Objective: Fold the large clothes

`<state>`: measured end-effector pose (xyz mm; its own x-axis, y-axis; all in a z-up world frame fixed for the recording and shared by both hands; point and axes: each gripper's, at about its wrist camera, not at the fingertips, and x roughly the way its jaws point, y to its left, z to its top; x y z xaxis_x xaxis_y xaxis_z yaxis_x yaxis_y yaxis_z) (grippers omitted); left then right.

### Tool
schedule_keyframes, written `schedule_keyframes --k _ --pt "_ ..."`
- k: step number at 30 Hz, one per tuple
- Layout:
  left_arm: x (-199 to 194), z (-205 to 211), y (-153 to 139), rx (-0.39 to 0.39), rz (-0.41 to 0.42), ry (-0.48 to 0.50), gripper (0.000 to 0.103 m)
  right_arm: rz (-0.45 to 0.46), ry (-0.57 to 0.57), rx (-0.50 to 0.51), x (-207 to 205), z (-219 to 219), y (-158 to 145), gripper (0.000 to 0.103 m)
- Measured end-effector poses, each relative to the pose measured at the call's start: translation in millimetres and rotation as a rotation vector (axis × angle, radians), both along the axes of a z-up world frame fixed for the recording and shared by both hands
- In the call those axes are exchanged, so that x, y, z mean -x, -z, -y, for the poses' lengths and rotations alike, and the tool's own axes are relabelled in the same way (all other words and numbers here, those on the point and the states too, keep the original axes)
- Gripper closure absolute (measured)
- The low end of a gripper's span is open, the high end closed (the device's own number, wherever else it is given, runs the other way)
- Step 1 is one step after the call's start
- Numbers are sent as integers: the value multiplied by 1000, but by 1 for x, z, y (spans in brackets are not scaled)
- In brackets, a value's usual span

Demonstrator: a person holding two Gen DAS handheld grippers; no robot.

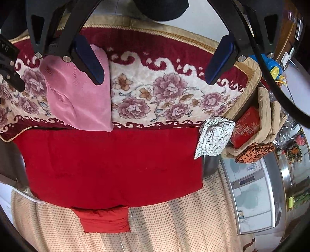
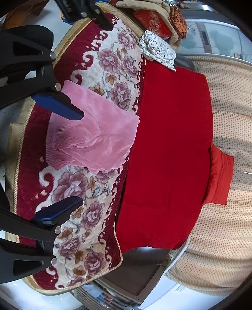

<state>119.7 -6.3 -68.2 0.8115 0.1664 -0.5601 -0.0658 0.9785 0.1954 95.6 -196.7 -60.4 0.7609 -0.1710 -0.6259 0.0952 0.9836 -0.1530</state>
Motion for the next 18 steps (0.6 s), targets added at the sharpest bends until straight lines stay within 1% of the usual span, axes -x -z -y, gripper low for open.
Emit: schedule_keyframes --k 8,18 --pt "-32 10 8 -2 -25 -15 0 -35 -6 -15 -33 6 14 19" --pt "-47 22 9 -8 -22 2 0 -39 -8 -22 -51 10 18 19"
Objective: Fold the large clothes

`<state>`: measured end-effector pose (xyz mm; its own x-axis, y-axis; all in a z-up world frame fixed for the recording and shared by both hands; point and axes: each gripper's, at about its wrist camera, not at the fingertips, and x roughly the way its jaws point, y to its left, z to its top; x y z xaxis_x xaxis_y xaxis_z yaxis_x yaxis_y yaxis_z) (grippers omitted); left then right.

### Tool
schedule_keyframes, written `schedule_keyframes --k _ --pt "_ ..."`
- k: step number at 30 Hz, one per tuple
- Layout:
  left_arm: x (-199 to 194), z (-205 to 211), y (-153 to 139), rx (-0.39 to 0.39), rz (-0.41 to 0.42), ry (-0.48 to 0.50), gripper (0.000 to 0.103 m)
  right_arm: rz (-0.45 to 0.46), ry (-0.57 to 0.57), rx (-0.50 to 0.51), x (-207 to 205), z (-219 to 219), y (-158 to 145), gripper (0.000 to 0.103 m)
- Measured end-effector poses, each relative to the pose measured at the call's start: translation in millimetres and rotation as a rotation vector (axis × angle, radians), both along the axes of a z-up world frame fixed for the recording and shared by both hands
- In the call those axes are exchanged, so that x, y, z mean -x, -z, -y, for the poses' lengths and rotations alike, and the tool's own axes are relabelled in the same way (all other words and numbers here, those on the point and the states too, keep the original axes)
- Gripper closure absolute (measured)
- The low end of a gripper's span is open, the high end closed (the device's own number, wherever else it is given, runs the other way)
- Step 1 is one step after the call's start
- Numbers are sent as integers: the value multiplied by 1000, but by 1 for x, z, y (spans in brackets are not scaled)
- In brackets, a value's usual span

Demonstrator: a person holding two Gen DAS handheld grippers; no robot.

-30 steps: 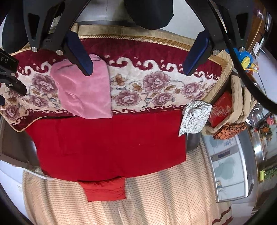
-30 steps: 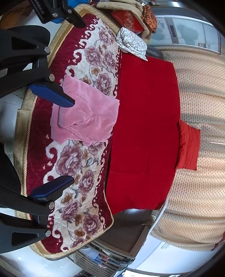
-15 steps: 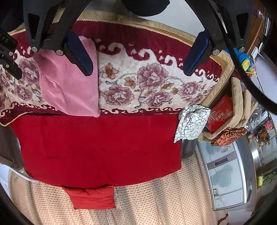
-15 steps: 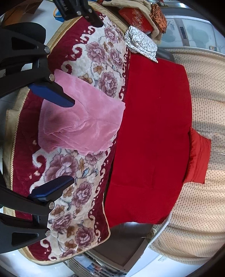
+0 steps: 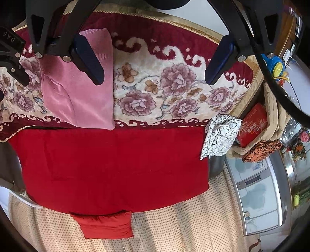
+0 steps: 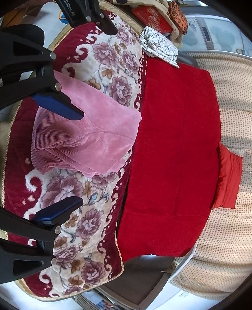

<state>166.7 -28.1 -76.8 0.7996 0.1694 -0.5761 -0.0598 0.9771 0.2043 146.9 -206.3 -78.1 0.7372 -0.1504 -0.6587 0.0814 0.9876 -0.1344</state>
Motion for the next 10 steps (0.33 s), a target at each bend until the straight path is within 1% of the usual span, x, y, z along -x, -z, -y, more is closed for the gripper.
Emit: schedule_keyframes --k 3,6,8,10 --pt "-3 0 -3 13 9 10 0 -5 1 1 -3 0 2 19" --pt "-11 -5 -3 48 17 23 0 -5 -2 -4 -9 0 3 19" --pt "-26 -12 0 72 -3 27 0 2 -1 -9 -12 2 3 19" --pt "-50 -24 8 106 -50 32 0 4 5 -7 -20 8 4 19"
